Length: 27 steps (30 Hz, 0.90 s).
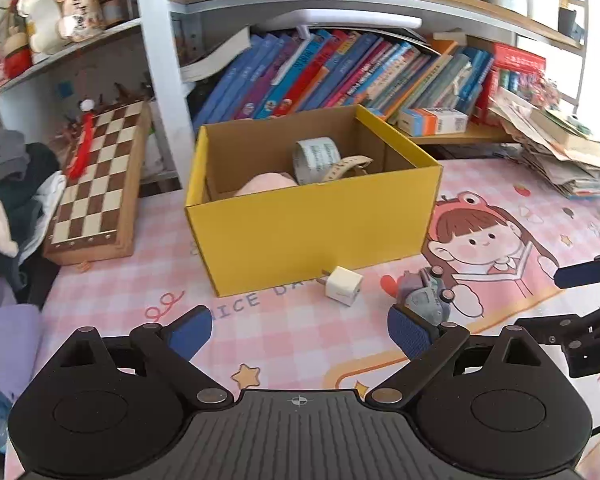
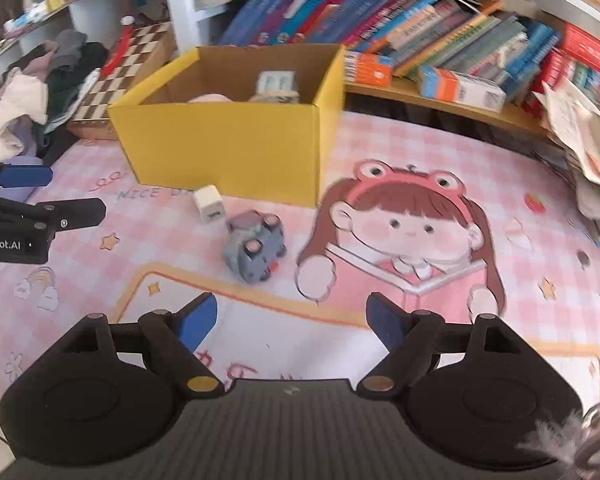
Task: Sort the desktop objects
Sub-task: 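Move the left tool to the white charger cube while the right tool approaches the grey toy car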
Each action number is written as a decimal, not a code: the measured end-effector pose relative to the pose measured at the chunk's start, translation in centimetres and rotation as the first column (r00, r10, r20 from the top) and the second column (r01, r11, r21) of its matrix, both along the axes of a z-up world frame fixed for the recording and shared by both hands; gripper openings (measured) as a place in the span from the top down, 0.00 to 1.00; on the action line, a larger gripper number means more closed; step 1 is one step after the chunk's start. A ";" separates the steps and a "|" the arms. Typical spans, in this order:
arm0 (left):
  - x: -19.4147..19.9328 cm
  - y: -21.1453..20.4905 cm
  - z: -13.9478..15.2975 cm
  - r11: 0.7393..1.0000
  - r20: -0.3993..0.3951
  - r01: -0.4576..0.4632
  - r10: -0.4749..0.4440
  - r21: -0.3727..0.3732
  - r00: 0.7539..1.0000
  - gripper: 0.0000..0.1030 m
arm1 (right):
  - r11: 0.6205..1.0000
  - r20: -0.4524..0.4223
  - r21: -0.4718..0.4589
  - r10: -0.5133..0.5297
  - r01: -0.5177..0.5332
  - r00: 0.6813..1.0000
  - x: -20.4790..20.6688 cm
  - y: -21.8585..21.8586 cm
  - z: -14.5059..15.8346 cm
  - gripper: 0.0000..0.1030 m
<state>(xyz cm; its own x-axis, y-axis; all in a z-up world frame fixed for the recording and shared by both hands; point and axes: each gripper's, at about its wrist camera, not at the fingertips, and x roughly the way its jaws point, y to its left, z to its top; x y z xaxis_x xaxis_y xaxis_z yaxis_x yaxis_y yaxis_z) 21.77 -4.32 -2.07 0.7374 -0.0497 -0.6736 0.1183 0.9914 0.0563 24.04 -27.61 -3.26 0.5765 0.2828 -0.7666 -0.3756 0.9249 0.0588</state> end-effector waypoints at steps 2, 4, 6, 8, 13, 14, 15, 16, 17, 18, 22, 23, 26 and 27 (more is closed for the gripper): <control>-0.1 -0.1 -0.3 0.999 -0.003 0.036 -0.036 -0.003 0.999 0.06 | 0.999 -0.001 -0.011 -0.050 0.050 0.999 -0.7 -0.3 -0.2 0.21; -0.4 -0.1 -0.4 0.997 -0.002 0.071 -0.071 0.001 0.997 0.06 | 0.995 -0.011 -0.002 -0.098 0.098 0.995 -1.5 -0.5 -0.3 0.21; -1.1 0.0 -0.6 0.994 0.007 0.110 -0.110 0.012 0.994 0.06 | 0.991 -0.008 -0.012 -0.131 0.131 0.991 -2.3 -0.4 -0.6 0.21; -1.6 0.2 -0.7 0.991 0.010 0.134 -0.134 0.022 0.991 0.06 | 0.986 -0.004 -0.020 -0.166 0.166 0.986 -3.0 -0.3 -0.8 0.21; -1.9 1.5 -0.4 0.986 0.020 0.162 -0.163 0.041 0.986 0.06 | 0.972 0.027 -0.028 -0.231 0.231 0.973 -3.6 -0.3 -0.4 0.21; -1.7 1.8 -0.3 0.986 0.023 0.163 -0.164 0.044 0.986 0.06 | 0.970 0.038 -0.034 -0.237 0.239 0.971 -3.3 -0.3 -0.2 0.21; -1.5 2.1 -0.1 0.986 0.025 0.163 -0.164 0.048 0.986 0.06 | 0.968 0.049 -0.039 -0.244 0.246 0.969 -3.1 -0.3 0.0 0.21; -1.2 2.3 0.0 0.986 0.027 0.161 -0.162 0.051 0.986 0.06 | 0.967 0.059 -0.044 -0.249 0.252 0.967 -2.7 -0.3 0.2 0.21; -0.8 2.5 0.1 0.986 0.027 0.159 -0.160 0.052 0.987 0.06 | 0.965 0.068 -0.050 -0.254 0.258 0.965 -2.3 -0.3 0.4 0.21; -0.4 2.6 0.1 0.986 0.027 0.156 -0.158 0.053 0.987 0.06 | 0.963 0.073 -0.056 -0.258 0.262 0.963 -1.9 -0.3 0.5 0.21; 1.0 2.7 -0.1 0.987 0.019 0.152 -0.153 0.047 0.988 0.06 | 0.962 0.070 -0.075 -0.259 0.264 0.963 -0.5 -0.1 0.1 0.21; 1.3 2.6 -0.3 0.987 0.015 0.152 -0.153 0.045 0.988 0.06 | 0.963 0.065 -0.078 -0.255 0.260 0.965 -0.2 0.1 -0.1 0.21; 1.9 2.0 -1.0 0.986 0.006 0.157 -0.158 0.048 0.987 0.06 | 0.966 0.052 -0.078 -0.241 0.245 0.969 0.6 0.7 -0.6 0.21; 2.1 1.8 -1.3 0.986 0.003 0.159 -0.160 0.049 0.987 0.06 | 0.968 0.047 -0.075 -0.235 0.238 0.971 0.8 1.0 -0.9 0.21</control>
<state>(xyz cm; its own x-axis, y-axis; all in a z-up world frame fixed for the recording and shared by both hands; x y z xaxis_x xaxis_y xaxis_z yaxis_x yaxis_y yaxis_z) 23.88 -2.54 -3.37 0.7270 -0.1346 -0.6733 0.2741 0.9560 0.1048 24.80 -26.61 -4.12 0.6481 0.0739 -0.7580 -0.1463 0.9888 -0.0287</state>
